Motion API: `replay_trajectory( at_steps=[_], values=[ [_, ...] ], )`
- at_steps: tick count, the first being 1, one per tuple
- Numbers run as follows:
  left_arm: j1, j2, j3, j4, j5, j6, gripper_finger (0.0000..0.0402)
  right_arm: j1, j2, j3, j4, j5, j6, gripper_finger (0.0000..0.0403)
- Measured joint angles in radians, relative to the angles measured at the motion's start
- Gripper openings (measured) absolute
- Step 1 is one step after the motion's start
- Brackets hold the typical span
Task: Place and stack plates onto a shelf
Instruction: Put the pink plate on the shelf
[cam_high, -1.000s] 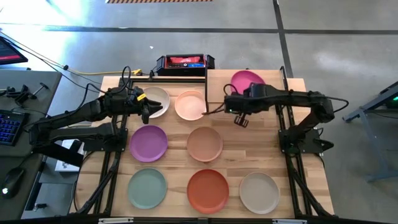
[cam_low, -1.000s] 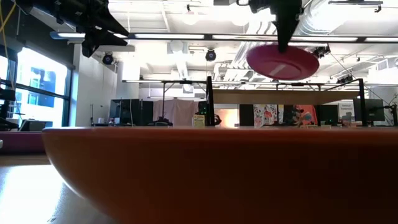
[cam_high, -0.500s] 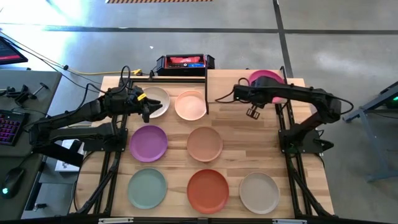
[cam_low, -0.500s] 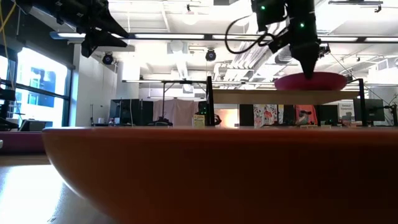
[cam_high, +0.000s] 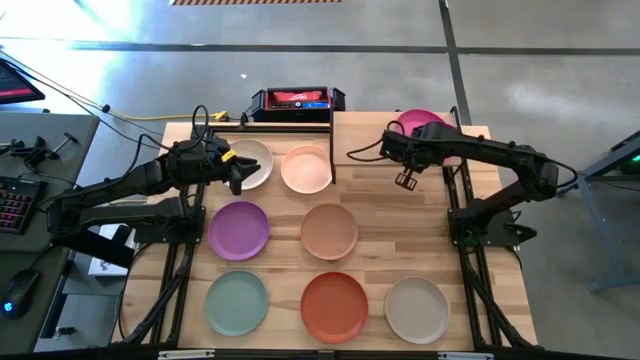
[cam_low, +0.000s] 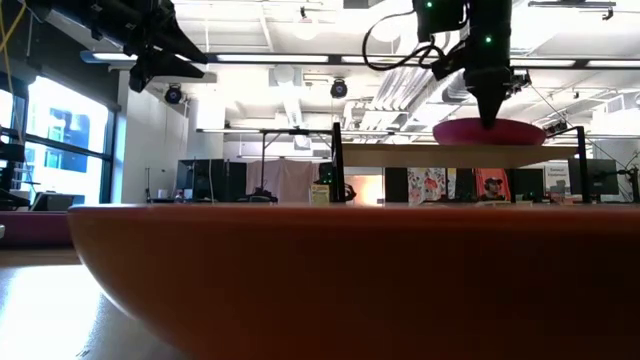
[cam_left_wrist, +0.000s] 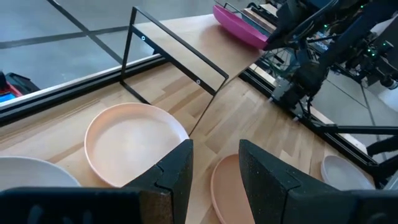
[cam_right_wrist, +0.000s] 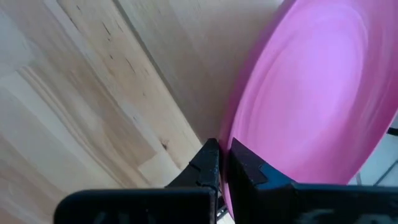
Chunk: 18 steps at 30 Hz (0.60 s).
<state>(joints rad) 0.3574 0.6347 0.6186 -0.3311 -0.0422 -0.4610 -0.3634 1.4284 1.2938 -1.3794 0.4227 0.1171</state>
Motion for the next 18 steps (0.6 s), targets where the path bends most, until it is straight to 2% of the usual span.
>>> replay_trajectory(
  at_steps=[9,18],
  values=[
    [0.0,0.0,0.0,0.0,0.0,0.0,0.0117,-0.03,0.0,0.0,-0.001,-0.021,-0.02,0.0],
    [0.0,0.0,0.0,0.0,0.0,0.001,0.0117,-0.104,0.0,0.0,0.007,-0.144,-0.021,0.0]
  ],
)
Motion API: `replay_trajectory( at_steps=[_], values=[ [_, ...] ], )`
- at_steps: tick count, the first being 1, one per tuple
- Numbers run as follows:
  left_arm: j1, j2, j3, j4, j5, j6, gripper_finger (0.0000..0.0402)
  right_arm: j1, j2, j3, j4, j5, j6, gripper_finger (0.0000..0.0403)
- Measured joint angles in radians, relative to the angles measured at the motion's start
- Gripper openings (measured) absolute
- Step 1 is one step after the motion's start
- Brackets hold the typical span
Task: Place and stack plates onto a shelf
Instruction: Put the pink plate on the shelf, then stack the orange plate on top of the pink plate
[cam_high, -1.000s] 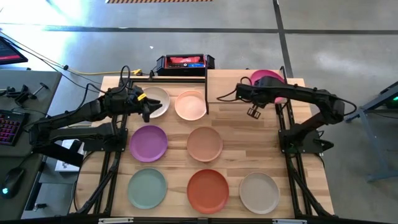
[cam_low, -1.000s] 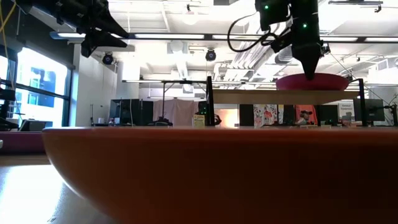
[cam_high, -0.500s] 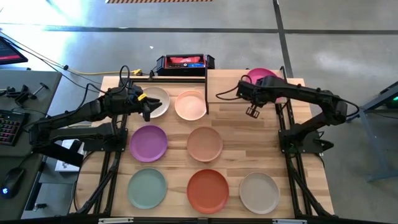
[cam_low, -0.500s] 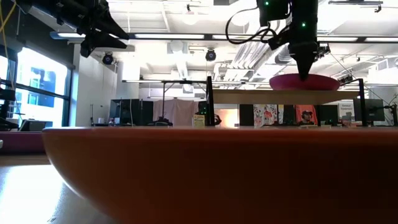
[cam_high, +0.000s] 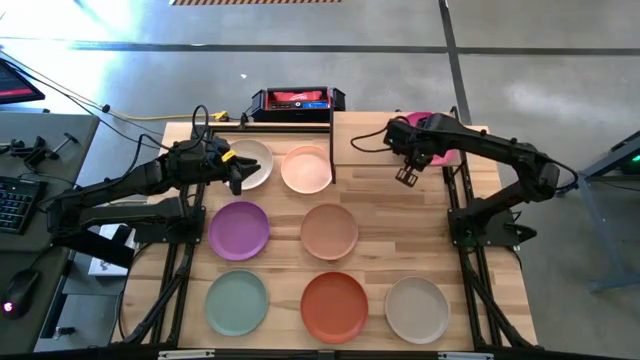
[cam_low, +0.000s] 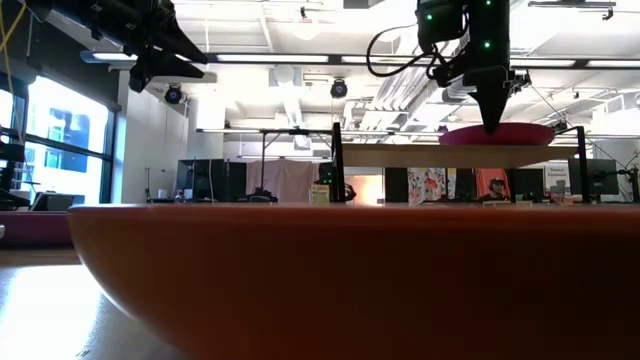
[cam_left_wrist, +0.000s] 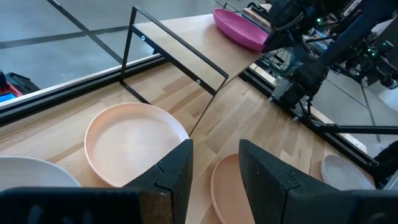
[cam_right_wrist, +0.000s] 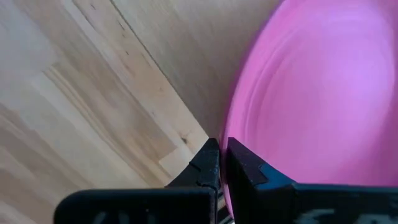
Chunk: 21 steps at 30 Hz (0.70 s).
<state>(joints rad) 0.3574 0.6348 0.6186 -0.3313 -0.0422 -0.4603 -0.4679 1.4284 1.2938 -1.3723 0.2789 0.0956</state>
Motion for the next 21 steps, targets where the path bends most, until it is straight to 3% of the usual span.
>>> replay_trajectory(
  at_steps=[12,21],
  values=[
    [0.0,0.0,0.0,0.0,0.0,0.0,0.0117,-0.03,0.001,0.0,0.017,-0.069,-0.011,0.0005],
    [0.0,0.0,0.0,0.0,0.0,0.0,0.0117,-0.038,0.001,0.0,0.037,-0.006,-0.01,0.0065]
  ],
)
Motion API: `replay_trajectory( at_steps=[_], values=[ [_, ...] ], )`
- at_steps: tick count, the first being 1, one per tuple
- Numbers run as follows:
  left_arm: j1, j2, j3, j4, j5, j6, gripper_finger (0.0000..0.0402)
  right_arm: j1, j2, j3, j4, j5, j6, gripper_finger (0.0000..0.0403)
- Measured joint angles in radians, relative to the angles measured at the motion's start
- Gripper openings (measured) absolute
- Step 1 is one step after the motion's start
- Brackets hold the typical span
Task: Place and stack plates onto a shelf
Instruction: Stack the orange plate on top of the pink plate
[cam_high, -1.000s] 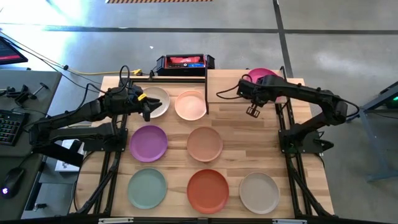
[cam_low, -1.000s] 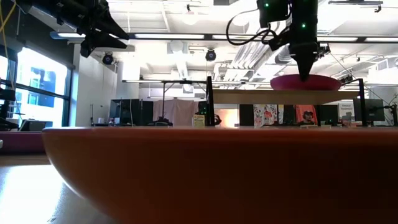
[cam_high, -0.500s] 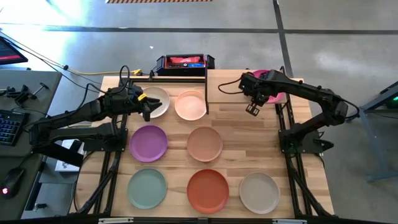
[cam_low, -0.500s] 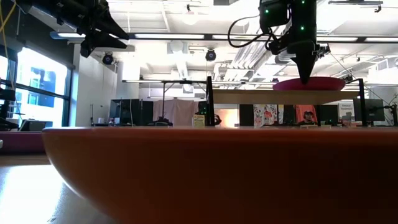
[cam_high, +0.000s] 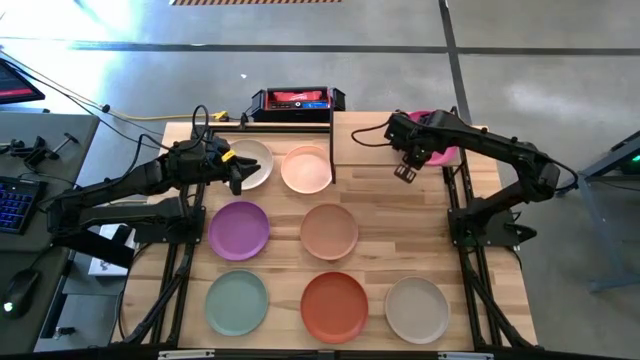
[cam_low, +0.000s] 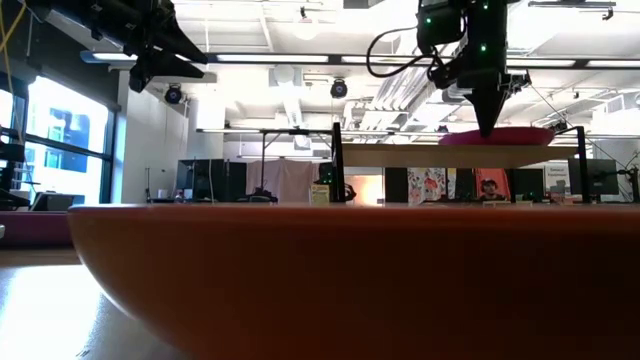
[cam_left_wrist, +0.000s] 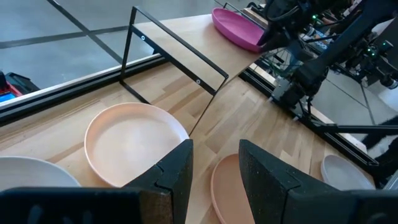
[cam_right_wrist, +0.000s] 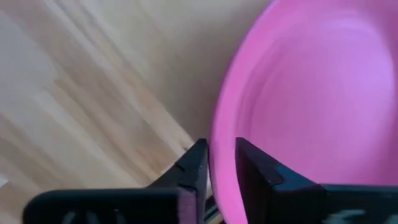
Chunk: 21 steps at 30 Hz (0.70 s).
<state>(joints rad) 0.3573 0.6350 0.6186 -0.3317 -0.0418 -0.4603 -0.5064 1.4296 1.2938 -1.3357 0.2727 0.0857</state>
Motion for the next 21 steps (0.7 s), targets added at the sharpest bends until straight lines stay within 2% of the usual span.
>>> replay_trajectory(
  at_steps=[5,14,17,21],
  values=[
    [0.0,0.0,0.0,0.0,0.0,0.0,0.0117,0.0,0.0,0.003,0.014,0.041,-0.016,0.0084],
    [0.0,0.0,0.0,0.0,0.041,-0.043,0.0117,0.029,0.001,0.106,-0.055,-0.002,0.045,0.0088],
    [-0.007,0.0,0.0,0.013,0.096,-0.076,0.0117,0.041,0.001,0.149,-0.092,-0.056,0.082,0.0087],
    [-0.052,0.018,0.0,0.11,0.12,-0.116,0.0117,0.055,0.001,0.187,-0.102,-0.188,0.146,0.0087]
  ],
)
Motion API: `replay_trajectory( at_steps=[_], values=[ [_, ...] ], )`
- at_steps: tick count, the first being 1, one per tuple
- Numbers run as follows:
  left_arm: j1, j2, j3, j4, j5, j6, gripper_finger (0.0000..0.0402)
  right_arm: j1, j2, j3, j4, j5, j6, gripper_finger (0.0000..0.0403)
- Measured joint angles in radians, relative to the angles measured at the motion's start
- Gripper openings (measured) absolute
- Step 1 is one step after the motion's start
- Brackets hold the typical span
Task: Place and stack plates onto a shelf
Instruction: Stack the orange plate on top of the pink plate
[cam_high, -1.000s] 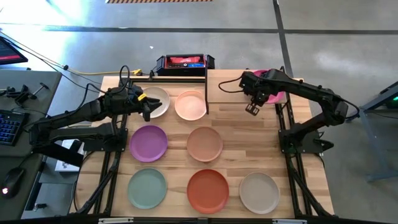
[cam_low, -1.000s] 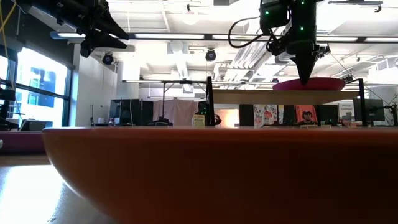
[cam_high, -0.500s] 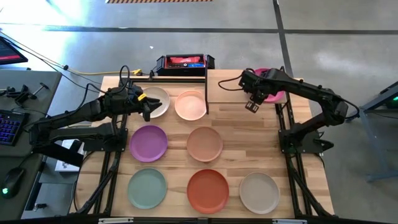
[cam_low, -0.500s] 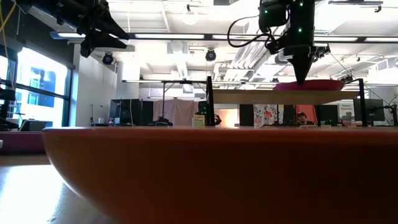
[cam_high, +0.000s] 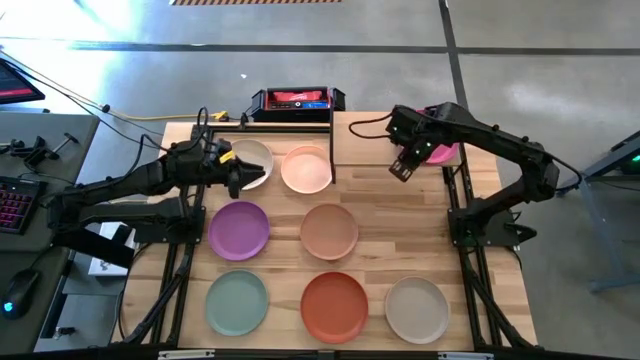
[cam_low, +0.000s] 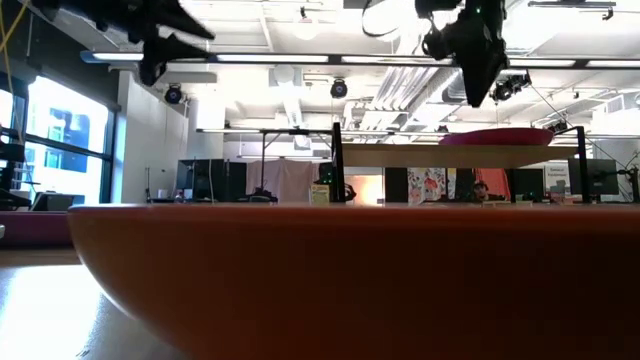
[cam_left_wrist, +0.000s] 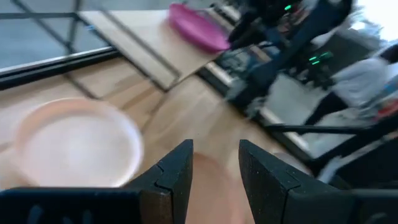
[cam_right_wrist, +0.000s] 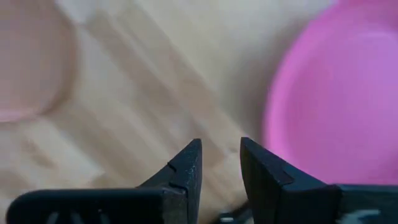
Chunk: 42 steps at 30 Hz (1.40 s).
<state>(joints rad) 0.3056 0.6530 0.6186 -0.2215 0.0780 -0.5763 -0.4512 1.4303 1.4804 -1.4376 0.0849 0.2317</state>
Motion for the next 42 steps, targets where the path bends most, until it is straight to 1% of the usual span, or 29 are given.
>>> replay_trajectory(
  at_steps=[4,7,9,11,13,16,20,25,28,32,38,42],
  values=[
    [-0.058,0.039,0.0,0.148,0.002,-0.097,0.0117,0.029,0.0,0.011,0.0,-0.115,0.032,0.0087],
    [-0.103,0.078,0.0,0.281,0.013,-0.122,0.0117,0.06,0.0,0.011,-0.002,-0.192,0.033,0.0087],
    [-0.131,0.106,0.0,0.364,0.029,-0.13,0.0117,0.085,0.0,0.011,-0.001,-0.221,0.034,0.0087],
    [-0.156,0.132,0.001,0.442,0.046,-0.131,0.0117,0.116,0.0,0.011,-0.001,-0.228,0.054,0.0087],
    [-0.181,0.157,0.02,0.461,0.05,-0.147,0.0117,0.146,0.0,0.011,-0.001,-0.229,0.092,0.0087],
    [-0.216,0.198,0.07,0.437,0.051,-0.141,0.0117,0.193,0.0,0.011,0.0,-0.232,0.167,0.0087],
    [-0.255,0.253,0.166,0.372,0.052,-0.104,0.0117,0.26,0.0,0.011,0.008,-0.233,0.276,0.0087],
    [-0.292,0.314,0.294,0.209,0.052,-0.122,0.0117,0.341,0.0,0.011,0.055,-0.232,0.443,0.0087],
    [-0.331,0.346,0.349,0.095,0.063,-0.128,0.0117,0.389,0.0,0.011,0.096,-0.232,0.527,0.0087],
    [-0.4,0.403,0.384,-0.012,0.063,-0.139,0.0117,0.455,0.0,0.011,0.165,-0.218,0.629,0.0087],
    [-0.504,0.507,0.387,-0.054,0.063,-0.168,0.0117,0.553,0.0,0.011,0.23,-0.197,0.774,0.0087],
    [-0.554,0.573,0.387,-0.052,0.063,-0.181,0.0117,0.614,0.0,0.011,0.242,-0.15,0.865,0.0087]
  ],
)
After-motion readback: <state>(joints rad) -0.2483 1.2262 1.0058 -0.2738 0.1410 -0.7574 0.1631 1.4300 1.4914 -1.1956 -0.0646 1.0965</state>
